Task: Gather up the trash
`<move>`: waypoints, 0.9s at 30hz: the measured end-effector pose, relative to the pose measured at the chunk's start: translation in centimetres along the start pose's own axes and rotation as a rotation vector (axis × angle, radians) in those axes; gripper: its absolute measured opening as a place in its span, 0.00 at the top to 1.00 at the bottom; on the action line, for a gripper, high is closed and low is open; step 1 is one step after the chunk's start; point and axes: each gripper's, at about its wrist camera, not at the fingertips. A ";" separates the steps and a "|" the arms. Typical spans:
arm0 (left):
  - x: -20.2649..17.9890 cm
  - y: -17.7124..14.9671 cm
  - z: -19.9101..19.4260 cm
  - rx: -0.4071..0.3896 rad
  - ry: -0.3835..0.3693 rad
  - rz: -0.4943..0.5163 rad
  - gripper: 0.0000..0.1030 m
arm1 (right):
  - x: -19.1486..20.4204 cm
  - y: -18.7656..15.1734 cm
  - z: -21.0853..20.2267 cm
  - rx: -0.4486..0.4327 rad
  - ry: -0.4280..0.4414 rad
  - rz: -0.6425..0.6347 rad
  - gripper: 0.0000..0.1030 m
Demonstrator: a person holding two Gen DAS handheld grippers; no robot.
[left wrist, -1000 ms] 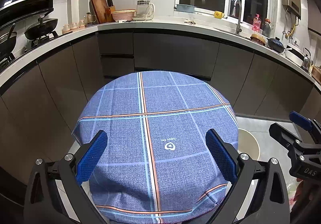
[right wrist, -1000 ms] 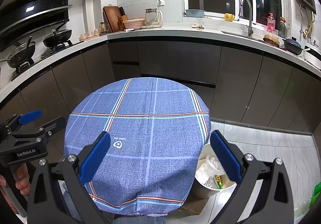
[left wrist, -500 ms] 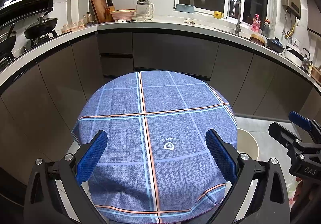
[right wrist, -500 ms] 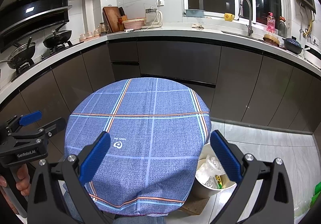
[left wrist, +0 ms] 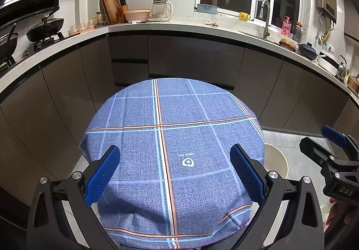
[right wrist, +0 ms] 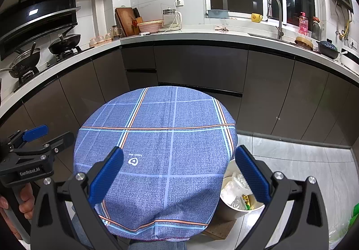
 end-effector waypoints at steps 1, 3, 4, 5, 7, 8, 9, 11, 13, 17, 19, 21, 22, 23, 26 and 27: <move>0.0 0.0 0.0 0.000 0.001 0.000 0.08 | 0.0 0.0 0.0 0.001 0.000 0.000 0.03; 0.0 0.0 0.0 -0.001 0.001 0.000 0.08 | -0.1 0.0 0.0 0.001 0.000 -0.002 0.03; 0.0 0.0 0.0 -0.001 0.000 0.000 0.08 | -0.1 0.0 0.0 0.000 0.000 -0.001 0.03; 0.0 0.0 0.0 -0.001 0.000 0.000 0.08 | 0.0 0.0 0.0 0.000 0.001 -0.001 0.03; 0.0 0.0 0.0 0.000 0.001 0.001 0.08 | 0.0 0.0 0.0 0.001 0.000 0.000 0.03; 0.0 0.0 0.0 0.000 0.000 0.000 0.08 | 0.0 0.0 0.0 0.001 0.000 0.000 0.03; 0.0 0.0 0.0 0.000 0.001 0.000 0.08 | -0.1 0.0 0.0 0.001 0.001 -0.001 0.03; 0.0 0.0 0.0 0.001 0.000 0.001 0.08 | 0.0 0.0 0.0 0.002 0.001 -0.001 0.03; 0.0 0.0 0.0 0.000 0.000 0.000 0.08 | 0.0 0.0 0.0 0.000 -0.001 -0.001 0.03; 0.0 0.0 0.0 0.000 0.001 0.001 0.08 | 0.0 0.0 0.0 0.001 0.000 -0.001 0.03; 0.0 0.0 0.0 0.001 0.000 0.000 0.08 | 0.0 0.0 0.0 0.001 0.001 0.000 0.03; -0.1 -0.1 0.0 0.002 -0.001 -0.001 0.08 | 0.0 0.0 0.0 0.001 0.001 -0.001 0.03; 0.0 0.0 0.0 0.002 -0.003 -0.001 0.08 | 0.0 0.0 0.0 0.001 0.000 -0.001 0.03; 0.0 -0.1 0.0 0.002 -0.004 0.000 0.08 | 0.0 0.0 0.0 0.001 0.001 -0.001 0.03; 0.0 -0.1 0.2 0.002 -0.004 0.003 0.08 | 0.0 0.0 0.0 0.001 0.001 0.000 0.03; 0.0 -0.1 0.2 0.002 -0.004 0.003 0.08 | 0.1 0.0 0.0 0.001 0.001 0.000 0.03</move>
Point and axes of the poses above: each gripper's, at about its wrist camera, not at the fingertips, and z roughly the way its jaws point, x to its left, y to its top, and after that the axes turned 3 degrees about z, right-handed
